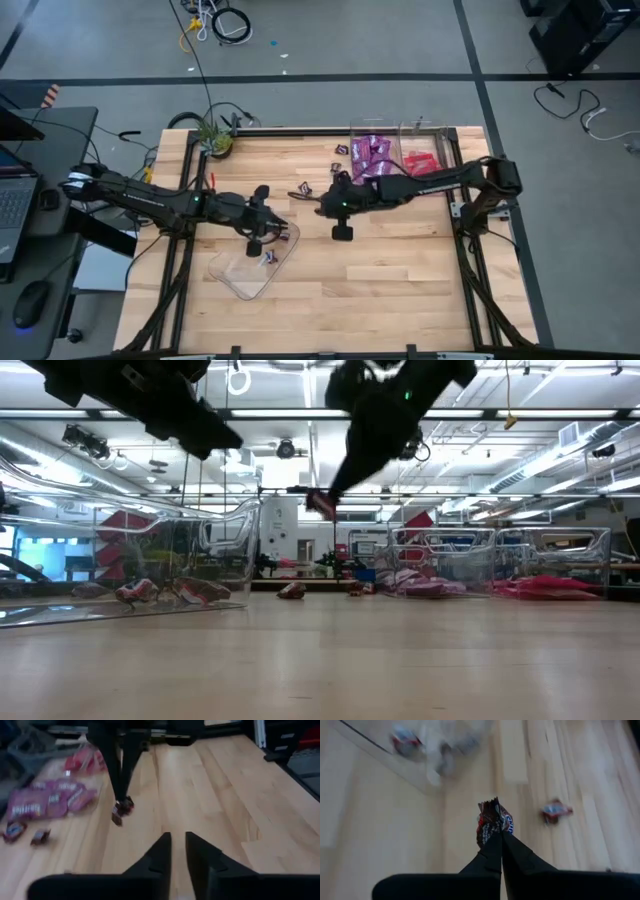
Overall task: Sort candy
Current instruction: Put the brown candy into the bottom transparent bin
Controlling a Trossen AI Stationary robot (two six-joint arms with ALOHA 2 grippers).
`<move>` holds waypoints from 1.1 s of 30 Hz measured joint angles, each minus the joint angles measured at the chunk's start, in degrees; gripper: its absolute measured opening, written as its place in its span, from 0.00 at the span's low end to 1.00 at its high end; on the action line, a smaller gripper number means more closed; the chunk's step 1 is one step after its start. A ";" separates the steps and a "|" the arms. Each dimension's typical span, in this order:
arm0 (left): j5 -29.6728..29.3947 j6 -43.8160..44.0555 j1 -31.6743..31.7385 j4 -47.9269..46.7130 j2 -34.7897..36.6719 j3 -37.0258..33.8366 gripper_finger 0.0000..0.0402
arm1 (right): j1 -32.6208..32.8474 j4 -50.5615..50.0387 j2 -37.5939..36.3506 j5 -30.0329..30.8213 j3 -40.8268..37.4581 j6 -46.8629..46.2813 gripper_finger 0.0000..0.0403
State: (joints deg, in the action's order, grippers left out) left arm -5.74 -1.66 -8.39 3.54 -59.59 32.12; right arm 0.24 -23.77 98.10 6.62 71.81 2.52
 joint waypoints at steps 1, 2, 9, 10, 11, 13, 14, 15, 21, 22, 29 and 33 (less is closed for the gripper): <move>0.00 -0.91 -0.19 1.29 -0.52 0.00 0.16 | 0.77 0.67 -0.65 0.05 0.00 -0.02 0.00; -0.04 -1.37 -0.51 2.23 -1.06 0.00 0.19 | 1.50 1.46 -1.11 0.09 0.00 -0.02 0.00; -5.74 -4.68 -1.88 12.25 -8.56 -0.07 0.40 | 4.95 4.92 -2.91 0.21 0.04 -0.03 0.00; -7.01 -5.60 -1.88 13.40 -9.34 -0.07 0.41 | 5.24 5.25 -2.97 0.21 0.04 -0.03 0.00; -7.94 -5.71 -1.85 14.63 -10.09 -0.07 0.43 | 5.53 5.39 -2.99 0.21 0.06 -0.03 0.00; -8.21 -5.77 -1.85 17.88 -11.85 -0.04 0.45 | 6.02 5.39 -2.97 0.22 0.07 -0.02 0.00; -8.16 -5.79 -1.85 18.99 -12.60 -0.04 0.46 | 6.18 5.55 -2.97 0.24 0.07 -0.04 0.00; -7.94 -5.81 -1.88 20.29 -13.48 -0.04 0.46 | 6.35 5.84 -2.97 0.24 0.07 -0.03 0.00; -5.72 -5.67 -1.88 24.96 -17.84 0.00 0.47 | 6.95 6.05 -2.97 1.28 0.07 -0.04 0.00; -5.18 -5.67 -1.90 25.11 -18.22 0.00 0.47 | 7.06 5.09 -2.97 1.28 0.09 -0.13 0.00; -5.03 -5.63 -2.60 25.43 -18.03 0.00 0.47 | 7.46 -3.49 -1.36 -0.75 0.06 -11.77 0.06; -5.06 -5.61 -2.60 25.35 -17.99 0.00 0.47 | 9.66 -2.33 1.21 -2.32 -1.63 -13.19 0.16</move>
State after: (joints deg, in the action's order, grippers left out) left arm -10.80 -7.27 -10.98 28.89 -77.58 32.12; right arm 9.90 -26.10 99.32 4.30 70.18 -10.67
